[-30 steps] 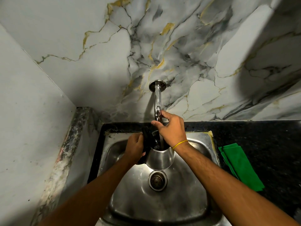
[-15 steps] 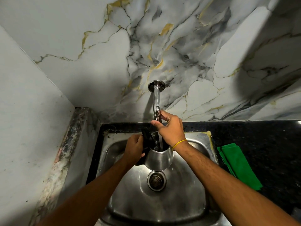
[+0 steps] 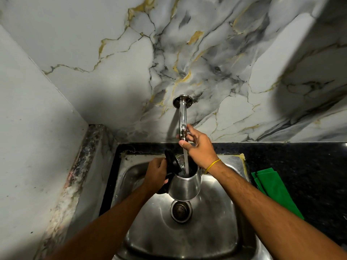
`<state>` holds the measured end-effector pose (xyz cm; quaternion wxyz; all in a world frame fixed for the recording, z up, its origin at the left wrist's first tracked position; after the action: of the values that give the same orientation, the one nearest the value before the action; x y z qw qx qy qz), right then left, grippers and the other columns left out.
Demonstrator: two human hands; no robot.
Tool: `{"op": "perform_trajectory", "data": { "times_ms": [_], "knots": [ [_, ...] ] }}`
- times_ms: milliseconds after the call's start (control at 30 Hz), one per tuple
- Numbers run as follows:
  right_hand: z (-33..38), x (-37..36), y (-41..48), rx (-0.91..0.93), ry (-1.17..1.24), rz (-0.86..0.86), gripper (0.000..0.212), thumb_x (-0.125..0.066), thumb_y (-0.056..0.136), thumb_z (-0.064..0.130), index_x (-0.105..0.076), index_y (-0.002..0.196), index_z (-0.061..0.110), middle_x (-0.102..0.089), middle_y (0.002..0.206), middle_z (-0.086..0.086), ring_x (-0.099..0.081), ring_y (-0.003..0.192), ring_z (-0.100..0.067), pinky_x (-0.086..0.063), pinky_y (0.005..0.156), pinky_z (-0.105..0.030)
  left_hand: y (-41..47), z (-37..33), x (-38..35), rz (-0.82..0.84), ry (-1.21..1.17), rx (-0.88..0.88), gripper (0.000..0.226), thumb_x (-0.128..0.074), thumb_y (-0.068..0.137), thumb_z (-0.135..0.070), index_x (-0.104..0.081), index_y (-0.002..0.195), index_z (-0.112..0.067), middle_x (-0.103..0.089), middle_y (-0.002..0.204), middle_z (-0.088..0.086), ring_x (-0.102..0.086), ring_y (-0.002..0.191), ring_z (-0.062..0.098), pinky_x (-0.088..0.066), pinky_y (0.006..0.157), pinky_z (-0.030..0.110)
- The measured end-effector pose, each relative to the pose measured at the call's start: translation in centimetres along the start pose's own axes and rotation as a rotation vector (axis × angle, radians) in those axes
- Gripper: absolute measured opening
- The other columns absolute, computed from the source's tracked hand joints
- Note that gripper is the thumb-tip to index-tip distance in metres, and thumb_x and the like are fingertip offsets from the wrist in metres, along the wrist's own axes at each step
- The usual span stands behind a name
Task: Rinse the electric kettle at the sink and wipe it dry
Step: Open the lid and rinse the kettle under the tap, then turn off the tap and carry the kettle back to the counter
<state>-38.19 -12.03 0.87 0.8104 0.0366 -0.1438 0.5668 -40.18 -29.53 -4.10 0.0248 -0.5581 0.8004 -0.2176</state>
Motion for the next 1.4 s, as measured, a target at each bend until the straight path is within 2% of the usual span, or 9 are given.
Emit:
{"op": "perform_trajectory", "data": {
  "times_ms": [267,367,467,600,700,833,1033,1300,1400],
  "knots": [
    [-0.2,1.0,0.9,0.015,0.067,0.267,0.062,-0.052,0.102,-0.009,-0.036,0.158,0.011,-0.074,0.128,-0.013,-0.066,0.122,-0.006,-0.045,0.115,-0.03,0.0,0.0,-0.4,0.018,-0.02,0.008,0.05,-0.044,0.104,-0.02,-0.068,0.062,-0.032,-0.066,0.06,-0.009,-0.061,0.056,0.008,-0.049,0.072,0.049],
    [-0.2,1.5,1.1,0.037,0.064,0.361,0.053,-0.046,0.105,-0.009,-0.038,0.155,0.004,-0.069,0.134,-0.018,-0.064,0.12,0.004,-0.047,0.105,-0.017,0.3,0.1,-0.1,0.002,0.035,-0.004,0.039,-0.047,0.098,-0.03,-0.068,0.065,-0.036,-0.064,0.062,-0.033,-0.058,0.071,0.018,-0.056,0.081,0.06],
    [-0.3,1.8,1.5,0.03,0.069,0.431,0.039,-0.045,0.106,-0.006,-0.049,0.142,0.01,-0.07,0.132,-0.011,-0.063,0.12,0.004,-0.048,0.1,-0.016,0.3,0.0,-0.2,0.012,0.079,-0.059,0.044,-0.051,0.101,-0.012,-0.066,0.065,-0.031,-0.065,0.064,-0.018,-0.05,0.073,0.01,-0.053,0.081,0.04],
    [-0.6,2.0,2.1,0.015,0.116,0.484,0.036,-0.042,0.107,-0.006,-0.049,0.142,0.001,-0.067,0.134,-0.013,-0.067,0.113,0.0,-0.052,0.101,-0.02,0.2,-0.4,-0.3,-0.029,0.017,-0.026,0.043,-0.046,0.092,-0.032,-0.064,0.063,-0.058,-0.064,0.067,-0.035,-0.053,0.083,0.026,-0.046,0.078,0.043],
    [-0.8,2.2,2.6,-0.034,0.215,0.54,0.037,-0.04,0.108,-0.006,-0.047,0.144,-0.003,-0.066,0.132,-0.018,-0.071,0.112,-0.009,-0.055,0.1,-0.025,0.0,-0.8,-0.3,-0.024,-0.009,-0.03,0.032,-0.044,0.084,-0.039,-0.067,0.063,-0.046,-0.064,0.068,-0.002,-0.054,0.084,0.027,-0.048,0.076,0.045],
    [-0.9,2.5,3.2,-0.106,0.341,0.64,0.034,-0.042,0.107,-0.002,-0.054,0.138,0.004,-0.072,0.129,-0.01,-0.069,0.119,-0.019,-0.056,0.101,-0.03,0.3,-0.1,-0.2,0.004,-0.002,-0.046,0.031,-0.045,0.084,-0.042,-0.067,0.062,-0.042,-0.067,0.062,-0.013,-0.055,0.074,0.026,-0.048,0.073,0.046],
    [-1.3,2.7,3.9,-0.208,0.492,0.748,0.039,-0.046,0.101,0.004,-0.056,0.139,0.007,-0.071,0.133,-0.011,-0.063,0.131,-0.02,-0.047,0.113,-0.028,0.9,0.5,-0.2,-0.018,0.073,-0.159,0.043,-0.044,0.08,-0.05,-0.06,0.058,-0.017,-0.058,0.058,0.012,-0.057,0.059,0.022,-0.043,0.056,0.04],
    [-0.6,3.4,3.9,-0.215,0.458,0.765,0.04,-0.043,0.106,-0.004,-0.05,0.146,0.001,-0.068,0.138,-0.012,-0.059,0.136,-0.021,-0.046,0.113,-0.025,0.8,0.7,-0.3,-0.003,0.077,-0.183,0.043,-0.044,0.084,-0.044,-0.054,0.049,-0.023,-0.048,0.044,-0.008,-0.046,0.046,0.015,-0.035,0.047,0.032],
    [-1.2,3.8,2.8,-0.2,0.268,0.544,0.039,-0.057,0.103,-0.001,-0.055,0.141,-0.005,-0.079,0.105,0.005,-0.069,0.115,-0.014,-0.053,0.099,-0.017,0.3,0.2,-0.3,-0.002,0.048,-0.19,0.04,-0.045,0.086,-0.035,-0.056,0.054,-0.015,-0.052,0.049,-0.004,-0.048,0.047,0.015,-0.037,0.044,0.028]
  ]
}}
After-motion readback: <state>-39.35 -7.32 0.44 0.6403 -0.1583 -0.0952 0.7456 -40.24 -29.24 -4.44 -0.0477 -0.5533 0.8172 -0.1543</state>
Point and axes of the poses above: each hand's wrist, its own y-axis towards the middle knuckle, its own x-axis out of the back of the hand, z = x × y, the point moved 2 cm from there along y, towards the middle knuckle
